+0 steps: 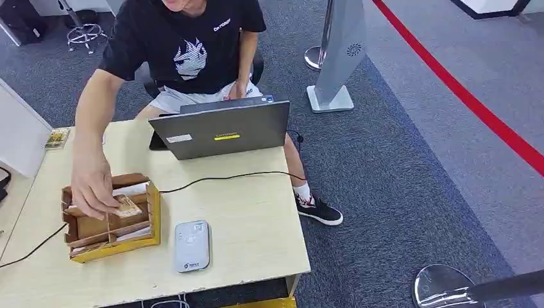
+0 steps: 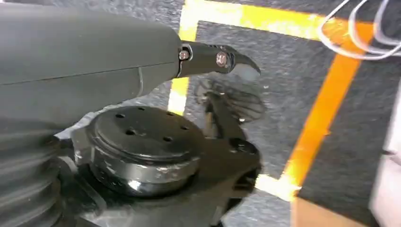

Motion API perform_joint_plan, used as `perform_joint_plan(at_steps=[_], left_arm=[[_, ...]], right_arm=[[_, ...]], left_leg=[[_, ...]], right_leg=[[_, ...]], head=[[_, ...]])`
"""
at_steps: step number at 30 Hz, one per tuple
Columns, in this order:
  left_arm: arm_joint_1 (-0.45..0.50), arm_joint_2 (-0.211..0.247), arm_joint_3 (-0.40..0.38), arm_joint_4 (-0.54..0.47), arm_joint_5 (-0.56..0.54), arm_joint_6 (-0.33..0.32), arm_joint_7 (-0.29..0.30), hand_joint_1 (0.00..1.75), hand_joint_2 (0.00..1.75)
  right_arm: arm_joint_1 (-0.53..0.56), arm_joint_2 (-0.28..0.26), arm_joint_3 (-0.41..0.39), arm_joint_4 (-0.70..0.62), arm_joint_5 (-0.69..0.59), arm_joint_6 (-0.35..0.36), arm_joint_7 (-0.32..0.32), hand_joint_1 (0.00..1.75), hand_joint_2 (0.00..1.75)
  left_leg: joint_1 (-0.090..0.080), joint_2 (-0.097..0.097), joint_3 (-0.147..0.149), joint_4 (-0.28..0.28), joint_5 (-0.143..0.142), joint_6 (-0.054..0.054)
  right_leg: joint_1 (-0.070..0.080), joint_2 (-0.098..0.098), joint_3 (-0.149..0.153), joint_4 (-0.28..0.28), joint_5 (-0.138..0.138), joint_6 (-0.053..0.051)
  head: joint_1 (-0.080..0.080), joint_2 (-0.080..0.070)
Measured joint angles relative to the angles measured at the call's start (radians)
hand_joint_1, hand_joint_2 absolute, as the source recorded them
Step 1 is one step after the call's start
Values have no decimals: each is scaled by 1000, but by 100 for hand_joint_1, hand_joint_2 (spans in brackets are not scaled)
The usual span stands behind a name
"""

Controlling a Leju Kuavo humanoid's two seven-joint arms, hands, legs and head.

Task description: Pass the card to the sensor for recognition and then transmit it.

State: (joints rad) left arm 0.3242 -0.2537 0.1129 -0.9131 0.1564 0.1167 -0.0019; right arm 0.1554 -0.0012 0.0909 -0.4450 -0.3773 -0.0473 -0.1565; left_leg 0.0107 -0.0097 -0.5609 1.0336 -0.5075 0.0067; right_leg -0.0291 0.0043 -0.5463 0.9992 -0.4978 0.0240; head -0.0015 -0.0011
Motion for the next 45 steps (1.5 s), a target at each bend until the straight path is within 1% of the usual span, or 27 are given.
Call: perform_joint_plan(at_steps=[3, 10, 16, 18, 20, 22, 25, 29, 35, 39, 45], left_arm=[[11, -18, 16, -42, 22, 2, -16, 0, 175], [26, -40, 40, -100, 95, 3, -65, 0, 175], [44, -56, 68, -165, 169, -3, -134, 0, 175], [52, -61, 80, -194, 187, -19, -162, 0, 175], [54, -64, 102, -216, 194, -40, -177, 0, 175], [55, -64, 136, -235, 196, -73, -178, 0, 175], [55, -66, 213, -268, 196, -145, -174, 0, 175], [56, -69, 285, -298, 192, -228, -164, 0, 175], [52, -74, 413, -345, 174, -359, -159, 0, 175], [19, -79, 519, -345, 116, -438, -189, 0, 175], [-33, -81, 663, -357, 5, -551, -266, 0, 175]], right_arm=[[27, 13, -35, -63, 7, 5, 21, 0, 175], [56, 70, -163, -171, 74, 40, 63, 0, 175], [69, 137, -326, -265, 151, 93, 82, 0, 175], [75, 161, -379, -302, 172, 109, 82, 0, 175], [78, 179, -424, -325, 187, 119, 82, 0, 175], [80, 190, -452, -342, 197, 131, 82, 0, 175], [82, 208, -513, -376, 223, 150, 82, 0, 175], [84, 229, -580, -408, 252, 174, 82, 0, 175], [83, 266, -693, -456, 295, 213, 78, 0, 175], [86, 282, -733, -480, 283, 241, 61, 0, 175], [101, 301, -735, -525, 232, 271, 34, 0, 175]], left_leg=[[0, 0, 0, 0, 0, 0], [0, 0, 0, 0, 0, 0], [0, 0, 0, 0, 0, 0], [0, 0, 0, 0, 0, 0], [0, 0, 0, 0, 0, 0], [0, 0, 0, 0, 0, 0], [0, 0, 0, 0, 0, 0], [0, 0, 0, 0, 0, 0], [0, 0, 0, 0, 0, 0], [0, 0, 0, 0, 0, 0], [0, 0, 1, 0, 0, 0]], right_leg=[[0, 0, 0, 0, 0, 0], [0, 0, 0, 0, 0, 0], [0, 0, 0, 0, 0, 0], [0, 0, 0, 0, 0, 0], [0, 0, 0, 0, 0, 0], [0, 0, 0, 0, 0, 0], [0, 0, 0, 0, 0, 0], [0, 0, 0, 0, 0, -1], [0, 0, 0, 0, 0, -1], [0, 0, 0, 0, 0, -1], [0, 0, 0, 0, 0, -1]], head=[[0, 0], [0, 0], [0, 0], [0, 0], [0, 0], [0, 0], [0, 0], [0, 0], [0, 0], [0, 0], [0, 0]])
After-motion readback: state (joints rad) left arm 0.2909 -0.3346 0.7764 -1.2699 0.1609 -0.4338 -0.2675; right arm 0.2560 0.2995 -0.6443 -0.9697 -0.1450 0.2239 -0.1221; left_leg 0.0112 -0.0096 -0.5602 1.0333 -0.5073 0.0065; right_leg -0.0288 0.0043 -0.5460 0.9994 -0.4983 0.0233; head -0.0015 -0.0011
